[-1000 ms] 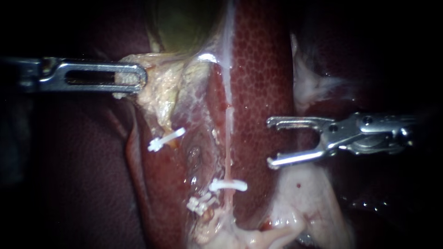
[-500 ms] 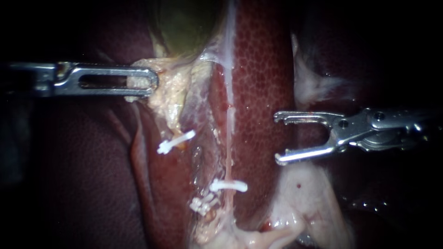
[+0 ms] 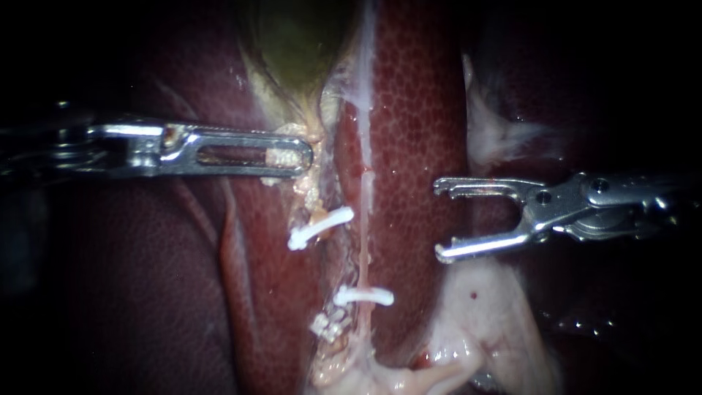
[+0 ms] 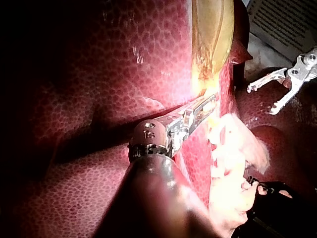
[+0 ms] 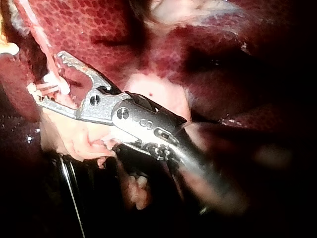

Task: Going back first clip right tube

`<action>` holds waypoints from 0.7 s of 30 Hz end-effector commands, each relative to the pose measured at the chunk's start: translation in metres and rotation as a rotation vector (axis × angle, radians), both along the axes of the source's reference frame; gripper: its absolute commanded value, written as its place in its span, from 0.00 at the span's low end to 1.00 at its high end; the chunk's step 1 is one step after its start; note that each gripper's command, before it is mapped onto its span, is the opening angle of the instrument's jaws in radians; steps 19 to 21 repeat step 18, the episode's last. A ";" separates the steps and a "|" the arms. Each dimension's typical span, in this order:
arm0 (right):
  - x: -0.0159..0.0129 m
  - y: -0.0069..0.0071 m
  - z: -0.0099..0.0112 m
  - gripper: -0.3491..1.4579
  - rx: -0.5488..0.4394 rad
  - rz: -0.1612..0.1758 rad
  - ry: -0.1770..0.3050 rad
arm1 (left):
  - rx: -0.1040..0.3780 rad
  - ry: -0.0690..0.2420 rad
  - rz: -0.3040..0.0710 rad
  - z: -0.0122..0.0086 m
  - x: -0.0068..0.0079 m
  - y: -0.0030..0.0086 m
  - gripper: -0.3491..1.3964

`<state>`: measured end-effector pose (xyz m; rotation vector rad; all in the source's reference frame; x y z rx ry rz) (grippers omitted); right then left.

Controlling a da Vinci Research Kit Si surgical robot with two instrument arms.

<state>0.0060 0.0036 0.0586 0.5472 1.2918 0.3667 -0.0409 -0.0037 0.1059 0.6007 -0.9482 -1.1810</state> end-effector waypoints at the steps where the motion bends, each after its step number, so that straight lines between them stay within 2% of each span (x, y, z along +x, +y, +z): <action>1: 0.0000 0.0000 0.0000 0.52 0.000 0.000 0.000 | -0.001 0.000 0.000 0.0001 0.0000 0.0000 0.00; 21: 0.0002 -0.0001 -0.0001 0.52 -0.001 0.003 -0.002 | 0.001 0.001 0.004 0.0002 0.0003 0.0001 0.00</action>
